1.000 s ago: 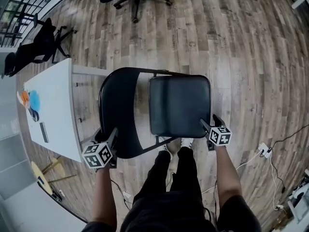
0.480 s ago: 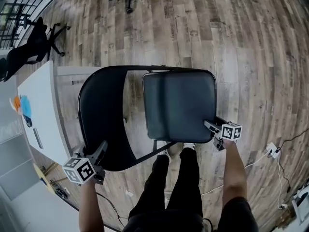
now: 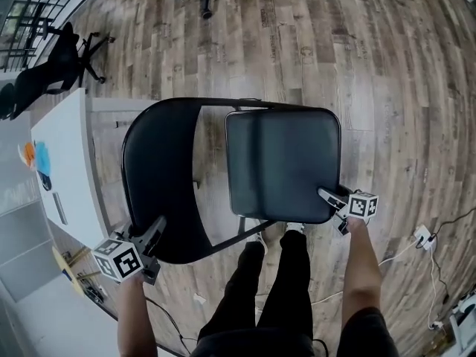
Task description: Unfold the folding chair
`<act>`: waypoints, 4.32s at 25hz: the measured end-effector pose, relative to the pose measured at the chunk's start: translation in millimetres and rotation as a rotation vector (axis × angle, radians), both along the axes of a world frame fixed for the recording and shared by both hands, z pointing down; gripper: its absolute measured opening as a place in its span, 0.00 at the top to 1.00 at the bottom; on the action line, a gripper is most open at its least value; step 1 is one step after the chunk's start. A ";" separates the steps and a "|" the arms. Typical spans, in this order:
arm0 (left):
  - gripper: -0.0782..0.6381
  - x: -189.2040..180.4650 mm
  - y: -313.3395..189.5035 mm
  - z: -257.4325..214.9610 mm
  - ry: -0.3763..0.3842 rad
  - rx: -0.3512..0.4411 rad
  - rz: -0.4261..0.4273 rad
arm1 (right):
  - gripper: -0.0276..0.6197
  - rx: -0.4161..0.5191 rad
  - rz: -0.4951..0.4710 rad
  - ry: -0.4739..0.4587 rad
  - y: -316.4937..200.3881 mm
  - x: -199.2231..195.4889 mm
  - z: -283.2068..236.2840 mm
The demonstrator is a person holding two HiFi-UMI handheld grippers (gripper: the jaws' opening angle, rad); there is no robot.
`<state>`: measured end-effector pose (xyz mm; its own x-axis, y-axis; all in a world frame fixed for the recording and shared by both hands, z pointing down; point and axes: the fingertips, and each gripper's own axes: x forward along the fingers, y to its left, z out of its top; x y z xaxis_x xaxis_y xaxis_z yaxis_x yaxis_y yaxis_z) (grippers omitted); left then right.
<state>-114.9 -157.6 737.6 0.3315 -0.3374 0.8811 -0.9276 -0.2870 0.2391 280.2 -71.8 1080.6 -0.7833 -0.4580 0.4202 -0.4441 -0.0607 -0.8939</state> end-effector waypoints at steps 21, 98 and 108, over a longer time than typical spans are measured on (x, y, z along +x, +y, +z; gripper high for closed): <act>0.79 0.0 6.2 -106.9 0.065 0.003 -0.002 | 0.40 0.027 -0.032 -0.139 -11.3 -91.4 -177.7; 0.77 -321.0 -14.0 -203.7 0.139 0.050 -0.045 | 0.42 0.159 -0.397 -0.042 -62.0 -684.9 -392.6; 0.60 -350.7 11.4 -262.2 -0.026 0.352 -0.077 | 0.41 0.336 -0.224 0.131 -66.6 -608.5 -420.7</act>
<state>-465.7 -146.2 475.4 0.2727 -0.6446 0.7142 -0.9541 -0.2770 0.1143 -328.4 -138.4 659.9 -0.8292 -0.4109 0.3789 -0.5240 0.3357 -0.7828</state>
